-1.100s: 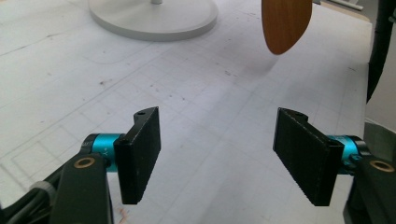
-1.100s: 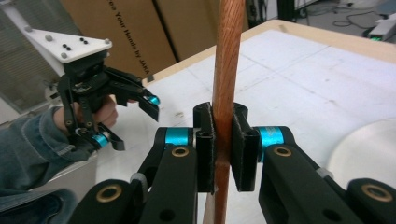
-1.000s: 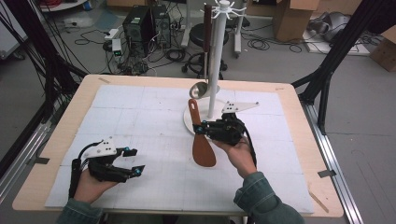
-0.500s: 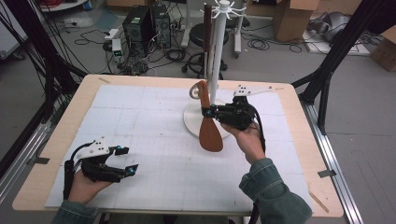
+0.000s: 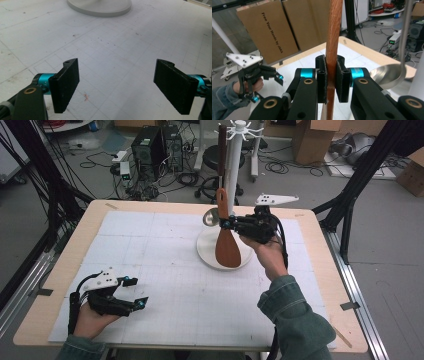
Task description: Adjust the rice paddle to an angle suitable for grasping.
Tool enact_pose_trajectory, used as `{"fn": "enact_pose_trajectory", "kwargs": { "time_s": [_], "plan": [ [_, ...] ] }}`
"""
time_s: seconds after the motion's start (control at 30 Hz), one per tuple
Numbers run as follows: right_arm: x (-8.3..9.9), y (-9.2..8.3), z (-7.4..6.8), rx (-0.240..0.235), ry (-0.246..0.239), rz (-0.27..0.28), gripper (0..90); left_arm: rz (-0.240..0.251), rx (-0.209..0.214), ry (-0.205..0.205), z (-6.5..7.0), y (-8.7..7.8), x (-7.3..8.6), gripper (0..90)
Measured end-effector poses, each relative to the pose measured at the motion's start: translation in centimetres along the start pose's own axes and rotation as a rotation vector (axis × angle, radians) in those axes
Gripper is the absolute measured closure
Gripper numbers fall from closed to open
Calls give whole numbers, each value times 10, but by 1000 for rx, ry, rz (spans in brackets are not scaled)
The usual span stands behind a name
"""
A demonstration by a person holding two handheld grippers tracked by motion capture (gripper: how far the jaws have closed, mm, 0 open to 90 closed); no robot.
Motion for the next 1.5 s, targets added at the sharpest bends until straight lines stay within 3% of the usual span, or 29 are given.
{"fn": "enact_pose_trajectory", "kwargs": {
  "time_s": [0.67, 1.5],
  "plan": [
    [-36, -7, -6, 2, -27, 73, 825, -1, 3, -1, 0, 0, 0, 202],
    [-55, -4, -8, 14, -40, 80, 826, 5, 8, -8, 0, 1, 2, 195]
  ]
}}
Point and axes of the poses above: each handheld gripper's, and its own axes: y roughly forward along the jaws, x roughly out of its underside, z roughly to its right, the point moved 1 cm from there along y, roughly forward along the jaws, and after that the axes turned 9 degrees about y, right-handed, at the moved point
